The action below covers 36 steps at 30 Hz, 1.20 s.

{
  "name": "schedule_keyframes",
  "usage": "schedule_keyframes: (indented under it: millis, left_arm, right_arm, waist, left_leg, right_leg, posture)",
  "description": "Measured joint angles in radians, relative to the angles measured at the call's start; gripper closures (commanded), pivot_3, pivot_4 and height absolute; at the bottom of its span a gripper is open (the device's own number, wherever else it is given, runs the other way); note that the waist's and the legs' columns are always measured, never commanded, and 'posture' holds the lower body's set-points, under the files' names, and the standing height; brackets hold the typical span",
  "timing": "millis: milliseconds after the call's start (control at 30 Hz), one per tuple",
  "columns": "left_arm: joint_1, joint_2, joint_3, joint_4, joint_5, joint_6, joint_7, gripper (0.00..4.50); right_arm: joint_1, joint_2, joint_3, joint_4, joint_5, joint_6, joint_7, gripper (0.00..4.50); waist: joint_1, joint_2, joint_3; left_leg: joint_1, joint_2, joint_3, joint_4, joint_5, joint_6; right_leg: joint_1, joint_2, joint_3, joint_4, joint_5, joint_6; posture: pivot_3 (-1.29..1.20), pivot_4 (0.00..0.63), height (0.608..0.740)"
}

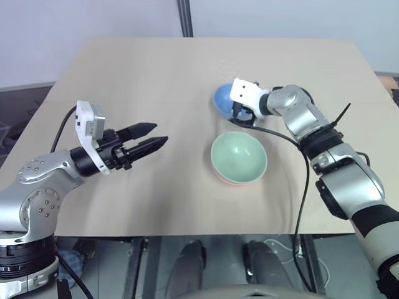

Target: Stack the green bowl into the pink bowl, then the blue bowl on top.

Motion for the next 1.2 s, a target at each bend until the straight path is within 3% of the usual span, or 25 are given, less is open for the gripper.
schedule_keyframes:
  millis: [133,233,500,900,1033,1200]
  left_arm:
    - [0.0,0.001,0.0,0.001,0.001,-0.004,-0.001,1.57]
    - [0.0,0.001,0.0,0.001,0.0,-0.004,0.001,1.51]
    - [0.02,-0.003,0.001,-0.012,-0.04,-0.002,0.017,1.51]
    - [0.019,-0.005,-0.019,-0.012,-0.057,-0.004,0.018,1.51]
    - [0.016,-0.005,-0.023,-0.011,-0.057,-0.006,0.016,1.51]
    - [0.011,-0.018,-0.032,-0.009,-0.057,-0.022,-0.001,1.51]
  right_arm:
    - [-0.001,0.03,0.007,0.024,-0.026,-0.001,0.002,0.0]
    - [-0.001,0.05,0.01,0.034,-0.039,0.004,0.003,0.79]
    - [-0.008,0.053,-0.004,0.035,-0.042,0.028,0.006,4.42]
    - [-0.005,0.059,-0.053,-0.046,-0.002,0.109,0.065,4.42]
    - [0.01,0.0,-0.074,-0.191,0.032,0.162,0.131,4.42]
    - [0.065,-0.169,-0.137,-0.567,0.164,0.378,0.322,4.42]
  waist:
    - [-0.006,0.0,0.0]
    - [-0.012,0.0,0.0]
    - [-0.024,0.0,0.0]
    - [-0.024,0.0,0.0]
    - [-0.021,0.0,0.0]
    - [-0.014,0.0,0.0]
  left_leg:
    - [-0.004,0.0,0.0,0.001,0.0,-0.001]
    - [-0.004,0.0,0.001,0.001,0.0,-0.001]
    - [-0.003,0.0,0.001,0.003,0.0,0.0]
    - [-0.003,0.0,0.001,0.005,-0.001,0.001]
    - [-0.003,0.0,0.001,0.005,-0.001,0.001]
    - [-0.004,0.0,0.001,0.006,-0.001,0.002]
  right_leg:
    - [-0.004,0.0,0.001,0.002,0.0,0.0]
    - [-0.004,0.0,0.001,0.003,0.0,0.0]
    - [-0.006,0.0,0.002,0.01,0.0,0.0]
    - [-0.007,0.001,0.002,0.013,0.0,0.0]
    - [-0.007,0.0,0.002,0.013,0.0,0.0]
    - [-0.007,0.0,0.002,0.012,0.0,0.0]
  posture:
    - [0.0,0.15,0.74]
    - [0.0,0.15,0.74]
    - [0.0,0.15,0.74]
    - [0.0,0.15,0.74]
    - [0.0,0.15,0.74]
    - [0.0,0.15,0.74]
